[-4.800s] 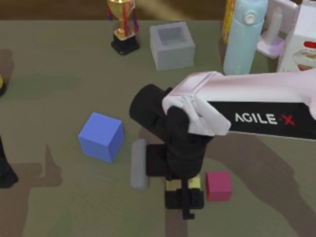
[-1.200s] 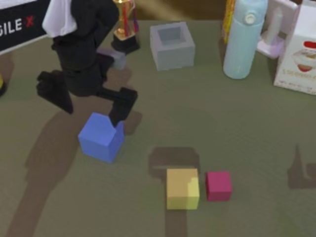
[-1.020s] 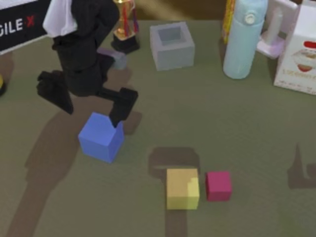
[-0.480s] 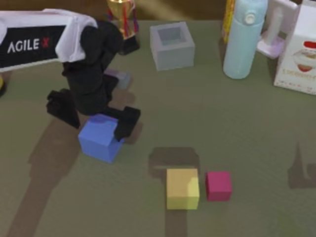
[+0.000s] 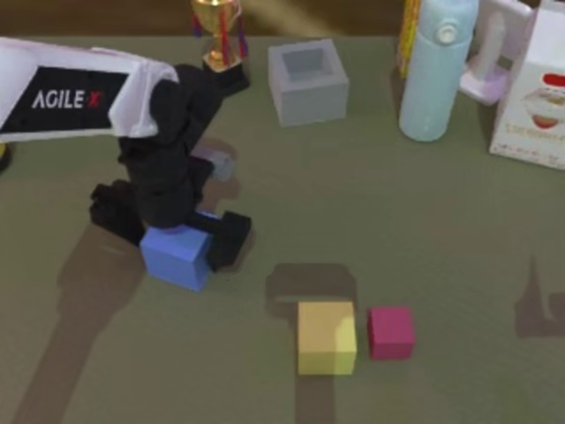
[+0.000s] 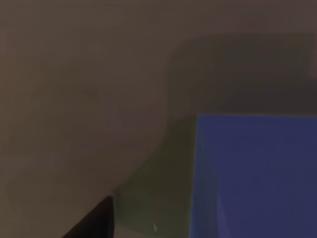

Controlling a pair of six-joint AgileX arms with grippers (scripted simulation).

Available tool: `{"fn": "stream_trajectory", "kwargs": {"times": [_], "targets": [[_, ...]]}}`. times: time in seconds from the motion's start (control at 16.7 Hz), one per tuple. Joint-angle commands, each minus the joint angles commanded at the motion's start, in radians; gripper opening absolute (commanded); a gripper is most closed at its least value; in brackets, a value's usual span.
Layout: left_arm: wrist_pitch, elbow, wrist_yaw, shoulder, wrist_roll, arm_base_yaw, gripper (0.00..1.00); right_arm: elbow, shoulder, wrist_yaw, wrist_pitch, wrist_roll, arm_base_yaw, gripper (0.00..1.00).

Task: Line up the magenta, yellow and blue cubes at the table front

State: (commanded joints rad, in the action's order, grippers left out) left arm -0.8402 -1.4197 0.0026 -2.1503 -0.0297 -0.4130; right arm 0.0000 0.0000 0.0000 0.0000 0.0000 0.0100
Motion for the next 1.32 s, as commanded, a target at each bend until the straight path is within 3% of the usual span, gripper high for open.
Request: {"fn": "stream_trajectory", "kwargs": {"times": [0.78, 1.32], "targets": [[0.0, 0.0, 0.0, 0.0, 0.0, 0.0, 0.02, 0.0, 0.0, 0.0, 0.0, 0.0, 0.0, 1.0], [-0.004, -0.002, 0.0, 0.01, 0.001, 0.001, 0.0, 0.0, 0.0, 0.0, 0.0, 0.0, 0.0, 1.0]]}}
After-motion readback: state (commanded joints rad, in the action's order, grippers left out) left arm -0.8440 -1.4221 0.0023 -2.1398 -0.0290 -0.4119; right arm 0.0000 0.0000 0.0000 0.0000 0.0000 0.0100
